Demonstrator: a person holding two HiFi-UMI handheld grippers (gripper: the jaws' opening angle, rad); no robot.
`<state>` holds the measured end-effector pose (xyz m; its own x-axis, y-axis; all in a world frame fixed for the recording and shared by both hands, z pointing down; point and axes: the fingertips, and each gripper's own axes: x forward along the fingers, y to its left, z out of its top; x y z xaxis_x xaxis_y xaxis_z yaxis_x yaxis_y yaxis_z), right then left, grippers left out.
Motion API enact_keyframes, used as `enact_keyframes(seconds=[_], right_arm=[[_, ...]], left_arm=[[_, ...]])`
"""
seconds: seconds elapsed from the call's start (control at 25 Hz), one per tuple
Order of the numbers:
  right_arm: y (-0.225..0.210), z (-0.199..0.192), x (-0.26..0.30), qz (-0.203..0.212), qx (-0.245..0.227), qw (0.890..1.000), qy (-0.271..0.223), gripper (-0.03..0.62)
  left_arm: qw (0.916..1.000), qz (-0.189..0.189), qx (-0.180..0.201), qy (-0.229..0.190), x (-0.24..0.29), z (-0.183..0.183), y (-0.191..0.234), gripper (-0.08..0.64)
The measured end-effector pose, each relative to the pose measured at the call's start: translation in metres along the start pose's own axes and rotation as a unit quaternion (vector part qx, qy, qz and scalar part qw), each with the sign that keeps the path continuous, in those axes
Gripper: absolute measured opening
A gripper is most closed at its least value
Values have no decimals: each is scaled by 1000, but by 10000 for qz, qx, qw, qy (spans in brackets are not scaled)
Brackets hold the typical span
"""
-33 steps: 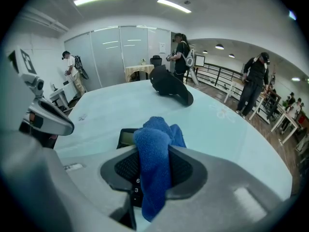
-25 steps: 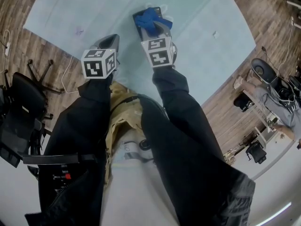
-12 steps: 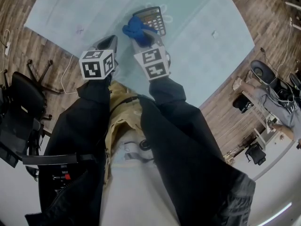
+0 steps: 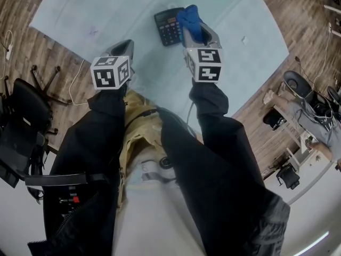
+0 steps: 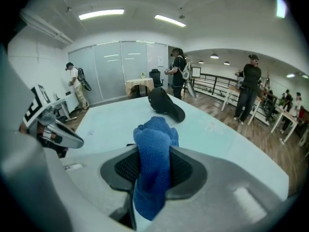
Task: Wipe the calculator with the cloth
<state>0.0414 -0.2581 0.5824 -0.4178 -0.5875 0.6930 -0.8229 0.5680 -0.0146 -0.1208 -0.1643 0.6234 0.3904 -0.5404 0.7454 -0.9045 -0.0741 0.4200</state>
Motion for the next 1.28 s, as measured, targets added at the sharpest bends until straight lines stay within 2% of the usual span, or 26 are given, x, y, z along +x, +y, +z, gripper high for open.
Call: enact_keyframes(seconds=[0.16,0.28,0.44,0.6,0.8,1.28], right_arm=[[-30,-10,23,-332,-230,9987,320,127],[-28,-26,43,-315,-257,9972,630,127],[1,-41,61,-59,-241,9961,846,127],[28,-47,64,79,-463,9949,894,126],[57,-52,61,502,-596,9930,887,126],[101,-68,50,1243,-641,9852,988,126]], left_arm=[[10000,46,-22,0,-5,-3,4,-4],[10000,75,-41,0,-9,-5,6,-5],[9999,134,-88,-14,-13,-8,13,-5],[9998,164,-132,-18,-15,-11,16,-5],[9999,130,-111,-25,-14,-10,10,-4],[9997,149,-102,-139,-29,-16,3,-4]])
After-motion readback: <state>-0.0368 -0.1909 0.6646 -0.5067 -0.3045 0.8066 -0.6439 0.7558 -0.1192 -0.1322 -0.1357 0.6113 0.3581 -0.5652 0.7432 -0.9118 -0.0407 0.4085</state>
